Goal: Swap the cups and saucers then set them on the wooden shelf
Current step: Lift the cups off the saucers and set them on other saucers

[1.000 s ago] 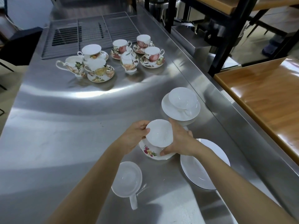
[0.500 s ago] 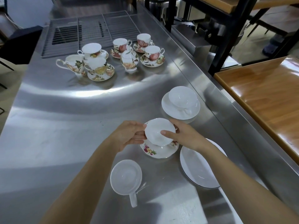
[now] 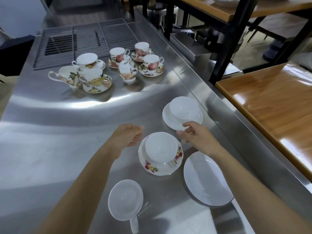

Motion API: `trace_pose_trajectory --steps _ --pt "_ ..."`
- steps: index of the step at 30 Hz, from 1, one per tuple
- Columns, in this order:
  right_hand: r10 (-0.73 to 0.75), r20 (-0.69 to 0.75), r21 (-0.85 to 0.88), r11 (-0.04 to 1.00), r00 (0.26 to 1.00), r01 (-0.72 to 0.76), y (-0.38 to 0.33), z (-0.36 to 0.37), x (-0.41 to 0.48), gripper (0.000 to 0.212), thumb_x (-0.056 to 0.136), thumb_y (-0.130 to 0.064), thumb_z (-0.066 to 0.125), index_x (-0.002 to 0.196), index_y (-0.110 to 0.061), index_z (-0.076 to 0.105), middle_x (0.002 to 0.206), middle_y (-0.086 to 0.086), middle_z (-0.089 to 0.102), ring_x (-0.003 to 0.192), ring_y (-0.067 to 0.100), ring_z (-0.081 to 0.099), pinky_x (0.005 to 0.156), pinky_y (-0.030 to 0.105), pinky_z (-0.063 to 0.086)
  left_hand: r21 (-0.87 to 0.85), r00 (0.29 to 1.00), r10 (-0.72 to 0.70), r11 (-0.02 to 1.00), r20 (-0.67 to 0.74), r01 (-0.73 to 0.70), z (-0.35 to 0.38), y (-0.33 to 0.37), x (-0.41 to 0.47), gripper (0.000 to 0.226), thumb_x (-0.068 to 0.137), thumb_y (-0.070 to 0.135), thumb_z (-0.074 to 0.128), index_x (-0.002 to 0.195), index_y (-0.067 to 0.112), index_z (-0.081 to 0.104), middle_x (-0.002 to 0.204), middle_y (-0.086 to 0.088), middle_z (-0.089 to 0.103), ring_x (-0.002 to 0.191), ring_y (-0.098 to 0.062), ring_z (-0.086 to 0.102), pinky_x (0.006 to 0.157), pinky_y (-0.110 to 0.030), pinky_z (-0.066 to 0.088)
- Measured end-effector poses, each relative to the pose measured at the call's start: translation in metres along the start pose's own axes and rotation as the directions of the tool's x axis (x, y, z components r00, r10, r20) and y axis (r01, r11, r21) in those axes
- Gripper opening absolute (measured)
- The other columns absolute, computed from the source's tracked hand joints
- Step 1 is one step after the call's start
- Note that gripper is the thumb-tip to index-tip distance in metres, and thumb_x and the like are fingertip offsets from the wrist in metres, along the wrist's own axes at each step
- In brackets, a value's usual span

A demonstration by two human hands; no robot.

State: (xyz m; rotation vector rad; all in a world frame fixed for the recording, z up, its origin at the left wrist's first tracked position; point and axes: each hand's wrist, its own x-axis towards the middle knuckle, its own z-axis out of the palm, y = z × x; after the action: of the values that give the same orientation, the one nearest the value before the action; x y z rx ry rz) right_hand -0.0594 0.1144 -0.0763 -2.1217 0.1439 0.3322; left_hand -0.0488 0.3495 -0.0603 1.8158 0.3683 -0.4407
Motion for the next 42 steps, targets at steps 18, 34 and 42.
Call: trace_pose_trajectory --steps 18,34,42 --pt "0.132 -0.159 0.216 0.972 0.978 -0.097 0.008 -0.045 0.075 0.058 0.083 -0.03 0.07 0.133 -0.012 0.047 0.128 0.006 0.054 0.114 0.022 0.052 0.093 0.033 0.043 0.075 0.981 -0.015 0.997 0.193 0.001 0.092 0.078 0.102 0.047 0.087 0.044 0.06 0.119 0.01 0.052 0.128 -0.006 0.056 0.116 -0.023 0.054 0.092 -0.036 0.051" --pt "0.093 -0.09 0.466 0.884 0.992 -0.041 -0.033 -0.043 0.081 0.017 0.088 -0.02 0.063 0.095 -0.005 0.062 0.109 0.014 0.061 0.093 0.025 0.062 0.06 0.028 0.057 -0.289 0.994 -0.091 0.951 0.063 0.106 0.069 0.088 0.084 0.031 0.093 0.016 0.052 0.122 0.005 0.051 0.132 -0.021 0.052 0.117 -0.039 0.054 0.06 -0.041 0.058" --pt "0.03 -0.027 0.489 0.872 0.999 -0.013 -0.063 -0.027 0.075 0.012 0.088 -0.022 0.064 0.081 -0.013 0.062 0.094 0.006 0.064 0.083 0.024 0.063 0.057 0.026 0.052 -0.404 0.997 -0.076 0.913 -0.019 0.062 0.027 0.092 0.056 0.012 0.093 0.005 0.047 0.101 0.005 0.057 0.098 -0.015 0.063 0.094 -0.034 0.064 0.071 -0.046 0.056"
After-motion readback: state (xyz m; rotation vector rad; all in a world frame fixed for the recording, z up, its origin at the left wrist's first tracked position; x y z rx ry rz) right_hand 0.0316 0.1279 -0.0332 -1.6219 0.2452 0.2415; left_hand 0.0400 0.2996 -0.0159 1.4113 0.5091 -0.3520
